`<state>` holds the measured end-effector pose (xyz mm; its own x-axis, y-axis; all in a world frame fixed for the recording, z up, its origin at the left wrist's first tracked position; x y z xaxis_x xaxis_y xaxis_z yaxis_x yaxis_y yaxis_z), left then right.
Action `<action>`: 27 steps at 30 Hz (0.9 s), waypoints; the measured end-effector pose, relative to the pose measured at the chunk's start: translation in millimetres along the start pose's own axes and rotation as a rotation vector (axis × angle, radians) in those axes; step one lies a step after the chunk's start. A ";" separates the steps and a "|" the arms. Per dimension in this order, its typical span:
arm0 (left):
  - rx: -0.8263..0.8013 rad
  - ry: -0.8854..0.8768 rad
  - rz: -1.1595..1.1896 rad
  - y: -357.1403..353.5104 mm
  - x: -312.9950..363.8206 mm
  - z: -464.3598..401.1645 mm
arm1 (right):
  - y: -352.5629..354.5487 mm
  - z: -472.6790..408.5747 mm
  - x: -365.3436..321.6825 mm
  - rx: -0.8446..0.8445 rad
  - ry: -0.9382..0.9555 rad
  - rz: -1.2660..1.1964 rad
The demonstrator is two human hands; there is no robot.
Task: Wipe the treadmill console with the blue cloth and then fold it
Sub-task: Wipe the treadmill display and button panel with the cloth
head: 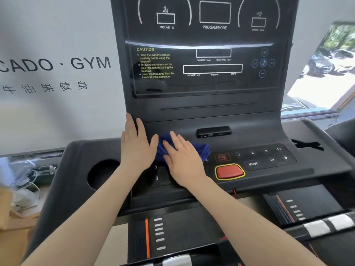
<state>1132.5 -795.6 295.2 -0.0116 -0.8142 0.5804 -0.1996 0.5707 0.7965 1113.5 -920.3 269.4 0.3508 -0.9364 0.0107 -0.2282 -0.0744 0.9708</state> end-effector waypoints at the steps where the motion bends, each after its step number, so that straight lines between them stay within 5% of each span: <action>1: -0.008 0.011 -0.030 -1.7 3.0 0.7 | 1.5 2.9 -0.5 0.005 0.046 0.001; 4: 0.002 0.044 -0.041 -2.2 10.5 1.1 | 6.6 9.0 12.2 0.078 0.081 0.145; 8: -0.046 -0.014 -0.120 -8.5 14.4 0.1 | 19.2 19.6 60.4 0.099 -0.146 0.318; 14: -0.216 -0.111 -0.184 -28.5 13.7 19.6 | 16.1 32.4 76.2 0.179 -0.344 0.248; 19: -0.155 -0.165 -0.152 -18.1 14.0 15.4 | 11.8 27.4 31.5 0.109 -0.069 0.064; 27: -0.114 -0.135 -0.195 -26.5 16.9 19.4 | 8.3 37.0 91.1 0.017 0.012 0.029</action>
<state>1118.6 -826.6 280.6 -0.1163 -0.9125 0.3922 -0.0991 0.4035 0.9096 1109.9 -1018.8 269.5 0.3543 -0.9342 0.0418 -0.2537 -0.0530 0.9658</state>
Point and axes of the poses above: each hand's wrist, its own z-axis away from the middle knuckle, its own y-axis out of the back of the hand, x = y × z, the point moved 6 cm from there along -z, towards the middle knuckle, and after that the axes turned 12 degrees about z, right-handed, at the moved point
